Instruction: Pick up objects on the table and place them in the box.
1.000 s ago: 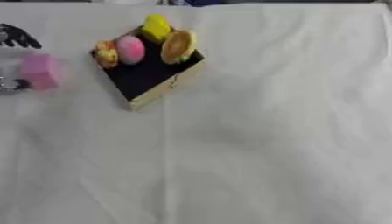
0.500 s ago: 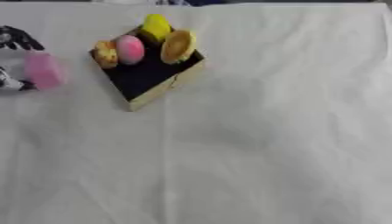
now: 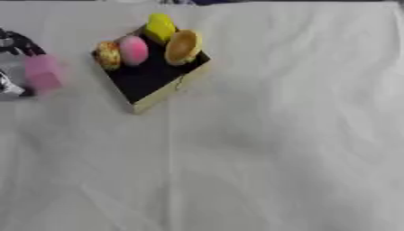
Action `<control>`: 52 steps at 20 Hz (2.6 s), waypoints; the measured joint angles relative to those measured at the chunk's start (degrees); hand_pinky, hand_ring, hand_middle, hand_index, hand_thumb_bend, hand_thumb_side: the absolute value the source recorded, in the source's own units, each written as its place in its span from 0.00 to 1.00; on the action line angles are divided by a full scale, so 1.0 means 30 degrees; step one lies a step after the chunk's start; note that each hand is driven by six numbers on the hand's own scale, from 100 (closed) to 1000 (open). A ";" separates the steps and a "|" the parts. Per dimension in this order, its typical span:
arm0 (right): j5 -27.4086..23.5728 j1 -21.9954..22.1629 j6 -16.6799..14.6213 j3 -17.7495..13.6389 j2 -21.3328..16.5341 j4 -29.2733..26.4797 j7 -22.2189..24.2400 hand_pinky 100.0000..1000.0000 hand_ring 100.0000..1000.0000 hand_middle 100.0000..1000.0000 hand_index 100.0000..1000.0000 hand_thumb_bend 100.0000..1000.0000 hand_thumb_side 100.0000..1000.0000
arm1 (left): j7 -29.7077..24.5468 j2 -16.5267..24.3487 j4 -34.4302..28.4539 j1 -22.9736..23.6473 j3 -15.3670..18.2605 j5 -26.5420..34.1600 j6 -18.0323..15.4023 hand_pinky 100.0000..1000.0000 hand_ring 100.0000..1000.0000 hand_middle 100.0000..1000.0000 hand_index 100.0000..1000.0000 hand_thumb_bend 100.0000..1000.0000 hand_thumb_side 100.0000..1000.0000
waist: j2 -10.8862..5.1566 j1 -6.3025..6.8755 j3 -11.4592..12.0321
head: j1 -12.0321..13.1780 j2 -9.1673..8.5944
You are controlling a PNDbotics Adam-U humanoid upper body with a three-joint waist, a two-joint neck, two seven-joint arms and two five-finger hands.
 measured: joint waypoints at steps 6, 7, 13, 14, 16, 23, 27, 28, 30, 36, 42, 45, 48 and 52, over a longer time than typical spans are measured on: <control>0.0000 0.0048 0.0133 0.0011 0.0001 0.0000 0.0033 0.94 0.81 0.59 0.79 0.00 0.41 | -0.0192 0.0001 -0.0510 -0.0189 0.0005 0.0239 0.0435 0.86 0.87 0.82 0.90 0.50 0.40 | 0.0000 0.0155 0.0004 | 0.0026 0.0000; 0.0000 0.0098 0.0142 0.0012 0.0001 0.0000 0.0039 0.94 0.81 0.59 0.79 0.00 0.41 | -0.0173 0.0001 -0.0564 -0.0199 0.0005 0.0326 0.0533 0.86 0.87 0.82 0.90 0.50 0.42 | 0.0000 0.0165 -0.0002 | 0.0038 0.0000; -0.0003 0.0159 0.0232 0.0014 0.0021 0.0000 0.0083 0.94 0.81 0.59 0.79 0.00 0.41 | -0.0083 0.0001 -0.0713 -0.0237 0.0004 0.0603 0.1041 0.86 0.87 0.81 0.89 0.51 0.45 | -0.0003 0.0204 -0.0062 | 0.0098 0.0000; -0.0003 0.0160 0.0244 0.0015 0.0024 0.0000 0.0079 0.94 0.81 0.59 0.79 0.00 0.41 | -0.0026 0.0000 -0.0714 -0.0239 0.0003 0.0602 0.1111 0.85 0.86 0.80 0.89 0.50 0.44 | -0.0003 0.0204 -0.0089 | 0.0116 0.0000; -0.0003 0.0167 0.0264 0.0015 0.0045 0.0000 0.0072 0.94 0.81 0.59 0.79 0.00 0.41 | 0.0113 -0.0012 -0.0714 -0.0239 -0.0004 0.0497 0.1262 0.85 0.86 0.80 0.88 0.50 0.42 | -0.0003 0.0204 -0.0115 | 0.0131 -0.0001; -0.0003 0.0179 0.0333 0.0016 0.0186 0.0000 0.0075 0.95 0.81 0.59 0.79 0.00 0.41 | 0.0335 -0.0382 -0.0560 -0.0249 -0.0132 -0.0330 0.1515 0.84 0.84 0.78 0.87 0.47 0.37 | -0.0002 0.0204 -0.0163 | 0.0155 -0.0001; -0.0004 0.0179 0.0339 0.0016 0.0221 0.0000 0.0067 0.95 0.81 0.59 0.79 0.00 0.41 | 0.0387 -0.0583 -0.0344 -0.0275 -0.0142 -0.0807 0.1607 0.81 0.77 0.69 0.83 0.40 0.26 | -0.0001 0.0204 -0.0213 | 0.0183 -0.0001; -0.0004 0.0179 0.0339 0.0016 0.0230 0.0000 0.0065 0.95 0.81 0.59 0.79 0.00 0.41 | 0.0395 -0.0652 -0.0305 -0.0276 -0.0151 -0.0915 0.1632 0.79 0.73 0.63 0.82 0.36 0.20 | -0.0001 0.0204 -0.0220 | 0.0201 -0.0001; -0.0005 0.0180 0.0339 0.0016 0.0285 0.0000 0.0059 0.95 0.81 0.59 0.79 0.00 0.41 | 0.0428 -0.0719 -0.0228 -0.0287 -0.0194 -0.1076 0.1700 0.73 0.66 0.55 0.76 0.23 0.06 | -0.0001 0.0204 -0.0233 | 0.0218 -0.0001; -0.0010 0.0328 0.0382 0.0016 0.0344 0.0000 0.0006 0.95 0.81 0.59 0.79 0.00 0.41 | 0.0884 -0.0865 -0.0246 -0.0329 -0.0208 -0.0951 0.2188 0.62 0.53 0.43 0.60 0.00 0.10 | -0.0001 0.0204 -0.0245 | 0.0232 -0.0001; -0.0017 0.0346 0.0388 0.0008 0.0354 0.0000 -0.0070 0.95 0.81 0.59 0.79 0.00 0.41 | 0.1286 -0.0912 -0.1232 -0.0329 -0.0248 -0.0096 0.2779 0.59 0.50 0.37 0.54 0.00 0.09 | -0.0020 0.0204 -0.0248 | 0.0228 0.0002; -0.0019 0.0444 0.0371 -0.0003 0.0356 0.0000 -0.0086 0.94 0.81 0.59 0.79 0.00 0.41 | 0.1488 -0.0914 -0.2173 -0.0377 -0.0247 0.0522 0.2915 0.58 0.49 0.36 0.53 0.00 0.11 | -0.0022 0.0204 -0.0249 | 0.0204 0.0004; -0.0029 0.0497 0.0314 -0.0010 0.0356 0.0000 -0.0143 0.94 0.81 0.59 0.79 0.00 0.41 | 0.1788 -0.1122 -0.3443 -0.0840 -0.0330 0.1312 0.2692 0.58 0.48 0.36 0.53 0.00 0.13 | -0.0025 0.0204 -0.0240 | 0.0104 0.0022; -0.0139 0.0443 0.0299 -0.0007 0.0354 0.0000 -0.0157 0.94 0.81 0.59 0.79 0.00 0.41 | 0.1628 -0.1513 -0.5305 -0.1190 -0.0995 0.2427 0.2391 0.58 0.48 0.36 0.53 0.00 0.17 | -0.0079 0.0204 -0.0231 | -0.0031 0.0039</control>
